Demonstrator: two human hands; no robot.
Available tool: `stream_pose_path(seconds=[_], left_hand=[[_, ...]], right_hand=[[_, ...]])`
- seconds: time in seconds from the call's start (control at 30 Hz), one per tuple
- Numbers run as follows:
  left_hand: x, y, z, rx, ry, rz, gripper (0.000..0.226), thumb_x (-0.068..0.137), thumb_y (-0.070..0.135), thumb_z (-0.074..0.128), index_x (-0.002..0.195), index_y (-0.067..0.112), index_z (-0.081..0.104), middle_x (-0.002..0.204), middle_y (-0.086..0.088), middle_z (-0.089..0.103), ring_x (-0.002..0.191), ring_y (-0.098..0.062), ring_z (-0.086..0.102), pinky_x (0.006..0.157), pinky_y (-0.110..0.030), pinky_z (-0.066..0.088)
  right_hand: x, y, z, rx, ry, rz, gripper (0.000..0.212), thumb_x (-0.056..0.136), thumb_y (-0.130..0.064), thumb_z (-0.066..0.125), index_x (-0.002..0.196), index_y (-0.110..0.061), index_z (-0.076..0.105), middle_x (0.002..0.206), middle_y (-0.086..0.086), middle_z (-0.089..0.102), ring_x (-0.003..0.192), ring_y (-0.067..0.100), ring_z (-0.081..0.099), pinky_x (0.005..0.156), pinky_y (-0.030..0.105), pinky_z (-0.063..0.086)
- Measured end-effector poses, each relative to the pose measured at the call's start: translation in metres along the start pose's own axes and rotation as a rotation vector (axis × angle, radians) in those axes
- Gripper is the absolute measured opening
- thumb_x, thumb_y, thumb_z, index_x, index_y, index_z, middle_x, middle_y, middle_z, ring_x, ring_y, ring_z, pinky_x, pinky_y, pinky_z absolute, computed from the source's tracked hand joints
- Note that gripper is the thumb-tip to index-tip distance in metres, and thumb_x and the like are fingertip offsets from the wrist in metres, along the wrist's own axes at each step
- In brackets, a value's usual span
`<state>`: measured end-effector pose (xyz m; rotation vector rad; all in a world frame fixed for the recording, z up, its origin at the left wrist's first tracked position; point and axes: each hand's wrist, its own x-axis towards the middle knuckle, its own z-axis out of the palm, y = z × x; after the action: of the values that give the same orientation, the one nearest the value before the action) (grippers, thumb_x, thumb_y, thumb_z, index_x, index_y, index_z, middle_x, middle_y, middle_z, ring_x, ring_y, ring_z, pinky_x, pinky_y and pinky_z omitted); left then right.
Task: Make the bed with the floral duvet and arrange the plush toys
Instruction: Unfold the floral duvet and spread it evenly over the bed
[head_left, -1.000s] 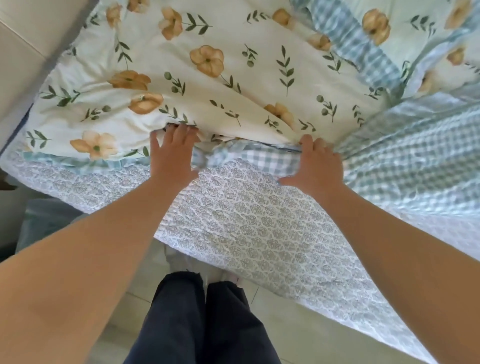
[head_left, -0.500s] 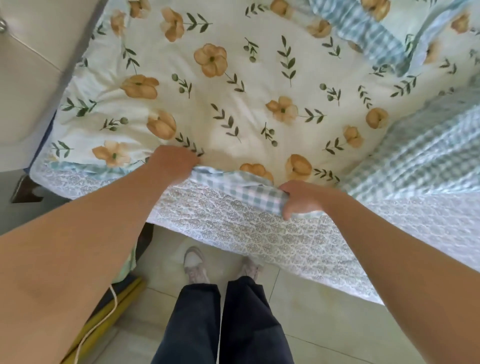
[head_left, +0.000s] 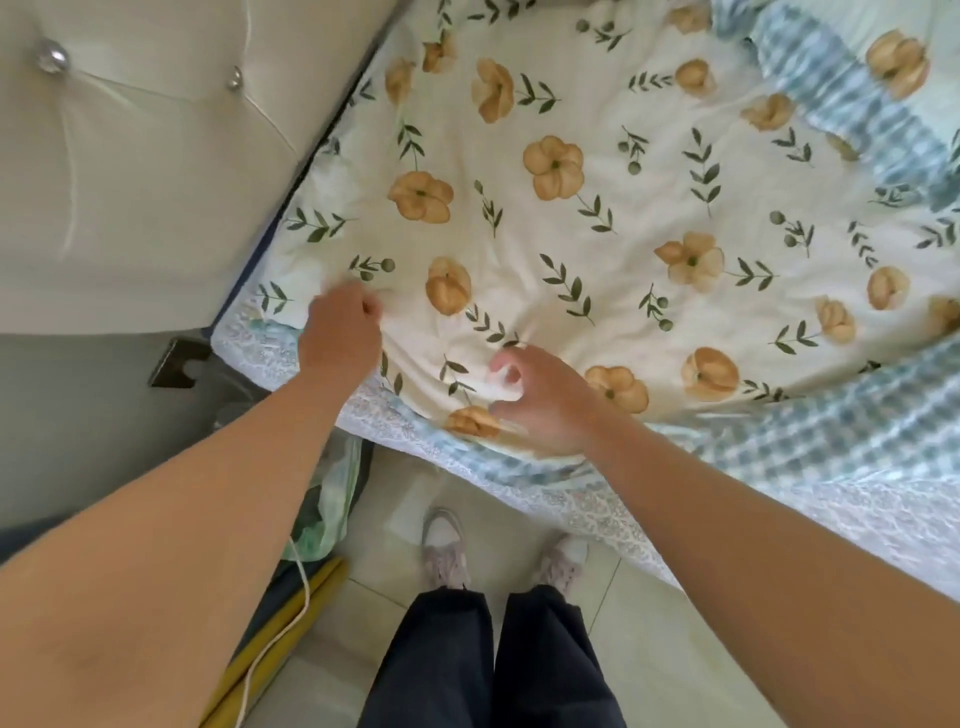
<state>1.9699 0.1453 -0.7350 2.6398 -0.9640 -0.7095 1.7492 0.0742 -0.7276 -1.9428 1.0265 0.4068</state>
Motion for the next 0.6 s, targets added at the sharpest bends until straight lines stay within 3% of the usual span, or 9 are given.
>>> stream_pose_path(seconds=[0.03,0.07,0.17,0.23,0.3,0.37,0.47,0.53,0.6], left_hand=[[0.004,-0.010,-0.003,-0.100,0.157,-0.133,0.017,0.093,0.015,0.045,0.105,0.010,0.055,0.116,-0.014,0.054,0.105,-0.034,0.052,0.079,-0.045,0.047],[0.008,-0.016,-0.005,-0.202,0.201,-0.322,0.027,0.093,0.019,0.047,0.118,0.008,0.048,0.128,-0.016,0.045,0.114,-0.036,0.046,0.086,-0.047,0.046],[0.029,-0.036,-0.002,-0.676,0.117,-0.806,0.086,0.075,0.046,0.066,0.141,0.010,0.023,0.141,-0.017,0.036,0.119,-0.038,0.050,0.097,-0.050,0.046],[0.037,-0.043,-0.003,-0.936,0.144,-0.817,0.091,0.066,0.042,0.077,0.136,0.017,0.025,0.131,-0.011,0.047,0.102,-0.030,0.060,0.089,-0.045,0.053],[0.036,-0.048,-0.008,-0.896,0.218,-0.625,0.067,0.078,0.017,0.071,0.133,0.017,0.033,0.123,-0.004,0.050,0.096,-0.022,0.057,0.087,-0.034,0.053],[0.038,-0.055,-0.012,-0.800,0.369,-0.574,0.054,0.082,0.000,0.055,0.130,0.020,0.038,0.123,-0.004,0.048,0.101,-0.020,0.055,0.088,-0.028,0.051],[0.044,-0.064,-0.016,-0.954,0.450,-0.807,0.057,0.086,-0.002,0.049,0.136,0.020,0.033,0.133,-0.008,0.042,0.112,-0.023,0.052,0.091,-0.025,0.046],[0.044,-0.054,-0.018,-0.866,0.433,-0.979,0.059,0.086,-0.005,0.050,0.137,0.016,0.030,0.142,-0.015,0.033,0.118,-0.027,0.048,0.093,-0.027,0.043],[0.037,-0.036,-0.017,-0.623,0.491,-0.860,0.054,0.078,-0.014,0.049,0.124,0.010,0.035,0.137,-0.018,0.033,0.116,-0.033,0.044,0.094,-0.033,0.042]], right_hand=[[0.007,-0.009,0.008,-0.073,0.062,-0.042,0.055,0.078,-0.035,0.072,0.126,-0.024,0.049,0.122,0.000,0.049,0.111,0.019,0.049,0.084,0.034,0.046],[0.015,-0.017,0.017,-0.171,0.090,-0.060,0.063,0.074,-0.041,0.074,0.128,-0.023,0.045,0.125,0.001,0.045,0.114,0.022,0.045,0.085,0.037,0.046],[0.037,-0.036,0.036,-0.387,0.123,-0.013,0.082,0.065,-0.050,0.077,0.130,-0.024,0.036,0.128,0.005,0.040,0.115,0.027,0.041,0.084,0.041,0.048],[0.046,-0.038,0.041,-0.465,0.173,0.029,0.073,0.073,-0.036,0.075,0.133,-0.024,0.035,0.125,0.006,0.044,0.111,0.027,0.046,0.075,0.034,0.047],[0.055,-0.038,0.040,-0.470,0.246,0.036,0.054,0.086,-0.019,0.063,0.134,-0.022,0.039,0.116,0.007,0.053,0.102,0.026,0.054,0.070,0.031,0.043],[0.064,-0.045,0.032,-0.355,0.234,0.033,0.033,0.090,-0.017,0.053,0.123,-0.021,0.052,0.101,0.004,0.062,0.089,0.024,0.061,0.069,0.031,0.048],[0.071,-0.060,0.010,-0.092,-0.034,0.062,0.014,0.083,-0.023,0.057,0.096,-0.025,0.062,0.090,-0.003,0.065,0.084,0.020,0.064,0.069,0.028,0.051],[0.069,-0.066,-0.006,0.048,-0.313,0.101,0.012,0.084,-0.022,0.062,0.093,-0.026,0.067,0.101,-0.007,0.063,0.093,0.015,0.061,0.069,0.021,0.045],[0.073,-0.065,-0.021,0.130,-0.464,0.142,0.019,0.086,-0.019,0.063,0.104,-0.021,0.071,0.110,-0.010,0.061,0.096,0.008,0.059,0.072,0.017,0.045]])
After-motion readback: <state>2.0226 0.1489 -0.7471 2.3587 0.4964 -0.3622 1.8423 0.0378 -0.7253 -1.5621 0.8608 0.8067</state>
